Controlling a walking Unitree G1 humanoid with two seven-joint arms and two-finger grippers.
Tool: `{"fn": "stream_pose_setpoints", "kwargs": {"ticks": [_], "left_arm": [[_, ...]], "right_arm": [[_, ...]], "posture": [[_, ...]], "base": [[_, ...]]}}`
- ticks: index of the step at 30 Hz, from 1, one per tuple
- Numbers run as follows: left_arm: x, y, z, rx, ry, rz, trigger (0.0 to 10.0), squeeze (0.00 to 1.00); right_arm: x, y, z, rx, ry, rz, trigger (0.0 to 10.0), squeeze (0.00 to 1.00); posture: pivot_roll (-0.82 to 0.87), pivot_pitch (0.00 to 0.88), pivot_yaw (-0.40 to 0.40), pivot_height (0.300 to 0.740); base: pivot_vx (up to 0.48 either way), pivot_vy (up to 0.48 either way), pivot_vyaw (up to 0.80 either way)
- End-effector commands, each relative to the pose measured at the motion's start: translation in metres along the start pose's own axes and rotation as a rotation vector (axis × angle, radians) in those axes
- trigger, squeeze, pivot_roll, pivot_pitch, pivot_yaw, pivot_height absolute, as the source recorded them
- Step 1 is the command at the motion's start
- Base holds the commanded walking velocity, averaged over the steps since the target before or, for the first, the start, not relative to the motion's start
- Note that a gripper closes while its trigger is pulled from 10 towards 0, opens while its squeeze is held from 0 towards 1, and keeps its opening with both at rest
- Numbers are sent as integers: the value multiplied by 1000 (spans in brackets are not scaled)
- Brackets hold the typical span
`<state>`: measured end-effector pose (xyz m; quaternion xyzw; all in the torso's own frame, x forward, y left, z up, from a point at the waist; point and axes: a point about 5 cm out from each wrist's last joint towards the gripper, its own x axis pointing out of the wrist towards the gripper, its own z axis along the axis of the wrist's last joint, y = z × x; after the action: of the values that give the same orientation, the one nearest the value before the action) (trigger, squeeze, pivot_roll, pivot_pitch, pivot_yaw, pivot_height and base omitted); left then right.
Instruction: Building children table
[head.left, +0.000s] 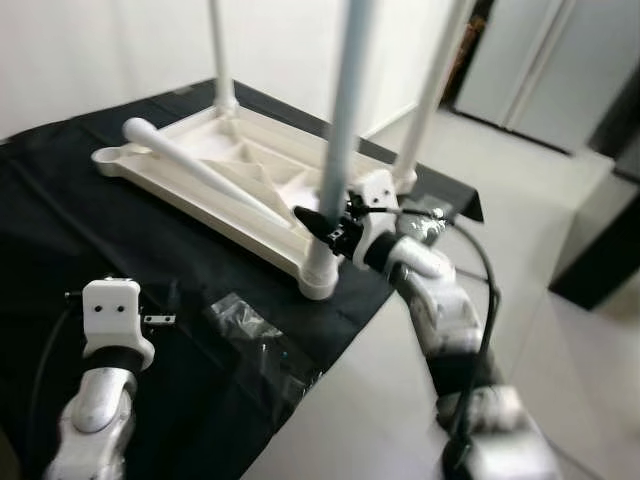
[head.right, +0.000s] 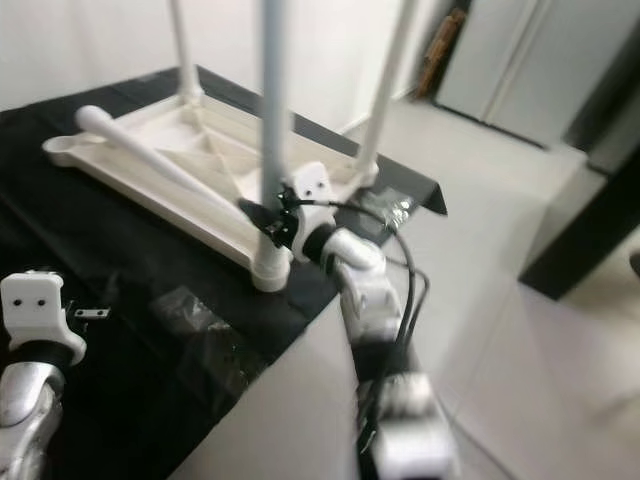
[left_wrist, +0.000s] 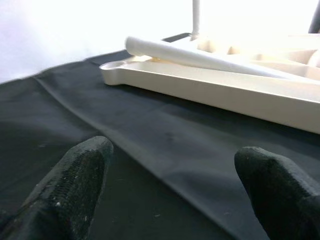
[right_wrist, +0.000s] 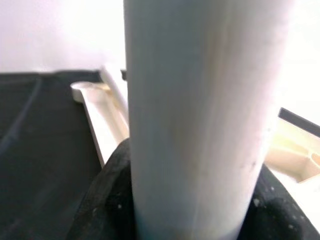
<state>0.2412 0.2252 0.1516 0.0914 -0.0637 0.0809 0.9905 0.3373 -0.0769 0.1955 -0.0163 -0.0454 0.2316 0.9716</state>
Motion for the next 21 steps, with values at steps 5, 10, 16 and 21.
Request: {"fn": "stream_pose_setpoints", "kwargs": {"ticks": [5, 10, 16, 21], "left_arm": [[2, -1, -3, 9, 8, -20, 10000, 0], [2, -1, -3, 9, 5, -9, 10000, 0], [2, -2, -2, 6, 2, -6, 10000, 0], [2, -4, -1, 3, -1, -8, 10000, 0]], "right_arm": [[0, 11, -22, 10, 76, -74, 0, 0], [2, 24, -24, 29, 90, -17, 0, 0], [7, 34, -6, 45, 4, 214, 10000, 1000], [13, 31, 22, 17, -77, 562, 10000, 1000]], "posture": [[-36, 83, -122, 740], [-36, 82, -125, 740], [-36, 86, -127, 740], [-26, 86, -131, 740]], "base": [[0, 0, 0], [0, 0, 0], [0, 0, 0], [0, 0, 0]]}}
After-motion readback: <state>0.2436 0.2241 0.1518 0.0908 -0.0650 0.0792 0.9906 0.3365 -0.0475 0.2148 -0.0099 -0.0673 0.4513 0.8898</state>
